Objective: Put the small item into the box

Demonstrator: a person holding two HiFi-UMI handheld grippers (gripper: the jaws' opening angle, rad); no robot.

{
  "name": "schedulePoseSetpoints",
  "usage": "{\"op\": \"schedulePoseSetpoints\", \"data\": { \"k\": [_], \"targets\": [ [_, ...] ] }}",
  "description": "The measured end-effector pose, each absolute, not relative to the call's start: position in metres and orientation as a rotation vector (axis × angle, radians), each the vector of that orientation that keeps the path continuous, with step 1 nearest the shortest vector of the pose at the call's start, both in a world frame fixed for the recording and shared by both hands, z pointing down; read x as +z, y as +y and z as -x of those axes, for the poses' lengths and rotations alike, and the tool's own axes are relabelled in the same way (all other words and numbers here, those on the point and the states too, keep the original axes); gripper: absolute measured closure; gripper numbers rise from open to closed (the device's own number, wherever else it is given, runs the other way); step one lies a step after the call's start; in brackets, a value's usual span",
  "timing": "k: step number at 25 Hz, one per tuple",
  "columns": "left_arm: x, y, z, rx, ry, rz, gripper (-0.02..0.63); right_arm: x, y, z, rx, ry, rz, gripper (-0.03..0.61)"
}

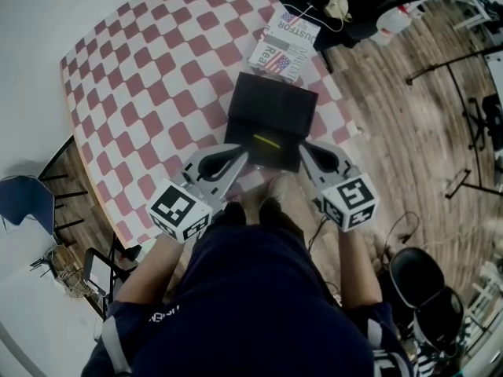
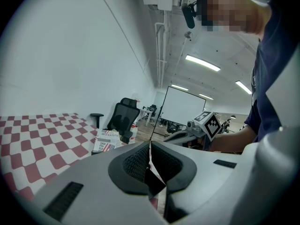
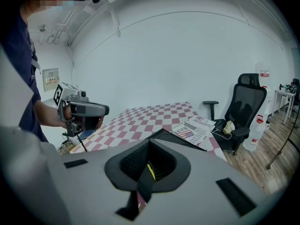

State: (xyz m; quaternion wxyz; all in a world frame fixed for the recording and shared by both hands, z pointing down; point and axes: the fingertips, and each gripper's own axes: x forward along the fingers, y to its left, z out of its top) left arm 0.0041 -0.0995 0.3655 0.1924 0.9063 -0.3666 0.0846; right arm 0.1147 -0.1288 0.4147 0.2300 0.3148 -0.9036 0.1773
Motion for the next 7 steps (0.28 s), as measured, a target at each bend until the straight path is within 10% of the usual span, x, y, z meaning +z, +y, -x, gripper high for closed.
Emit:
{"op": "schedulePoseSetpoints", "data": {
  "k": [7],
  "targets": [
    [0.3689, -0.1024, -0.0034, 0.234, -1.024, -2.538, 0.575, 0.4226, -0.1305, -0.1093, 0.46, -2.477, -0.836, 0.563]
  ]
}}
